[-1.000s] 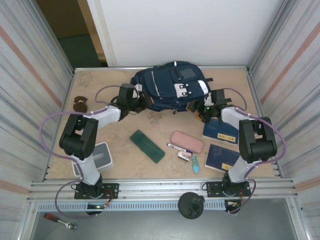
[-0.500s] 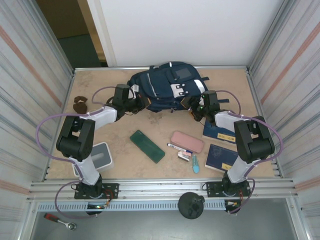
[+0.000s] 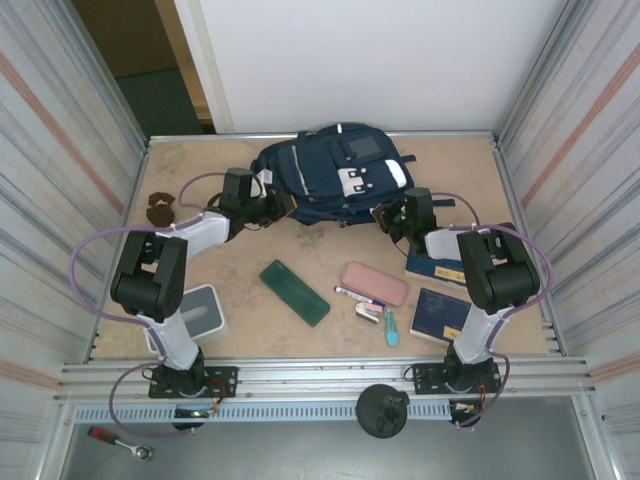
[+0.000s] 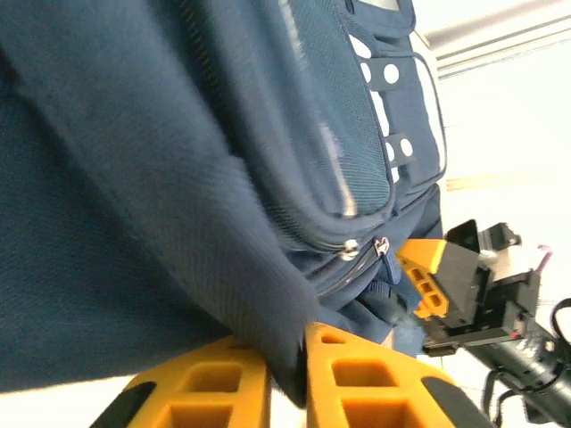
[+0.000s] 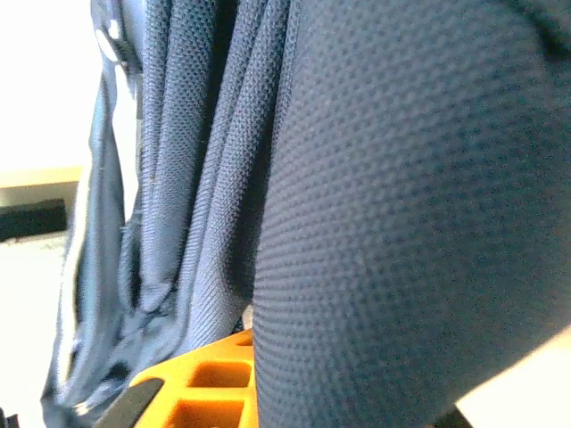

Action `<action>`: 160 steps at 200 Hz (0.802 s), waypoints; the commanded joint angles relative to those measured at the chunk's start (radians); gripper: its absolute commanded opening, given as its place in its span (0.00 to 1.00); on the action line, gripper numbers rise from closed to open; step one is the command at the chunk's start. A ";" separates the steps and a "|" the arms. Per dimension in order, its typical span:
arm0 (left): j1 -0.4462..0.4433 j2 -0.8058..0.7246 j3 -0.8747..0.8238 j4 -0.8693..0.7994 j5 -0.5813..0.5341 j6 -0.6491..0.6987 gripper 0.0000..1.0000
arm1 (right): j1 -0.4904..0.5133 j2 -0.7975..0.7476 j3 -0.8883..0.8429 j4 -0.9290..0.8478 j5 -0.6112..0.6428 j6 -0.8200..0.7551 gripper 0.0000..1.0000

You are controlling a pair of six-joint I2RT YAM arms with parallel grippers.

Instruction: Pack the student bag

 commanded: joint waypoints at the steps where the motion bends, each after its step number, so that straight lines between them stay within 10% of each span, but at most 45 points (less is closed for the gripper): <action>1: 0.057 -0.043 0.005 0.016 -0.001 0.064 0.30 | 0.025 -0.060 -0.015 0.079 0.047 0.104 0.02; 70: 0.043 -0.413 -0.324 0.056 -0.281 0.267 0.62 | 0.150 -0.163 -0.049 0.106 0.194 0.289 0.00; 160: -0.343 -0.474 -0.419 0.133 -0.625 0.625 0.66 | 0.220 -0.165 0.057 0.095 0.172 0.337 0.00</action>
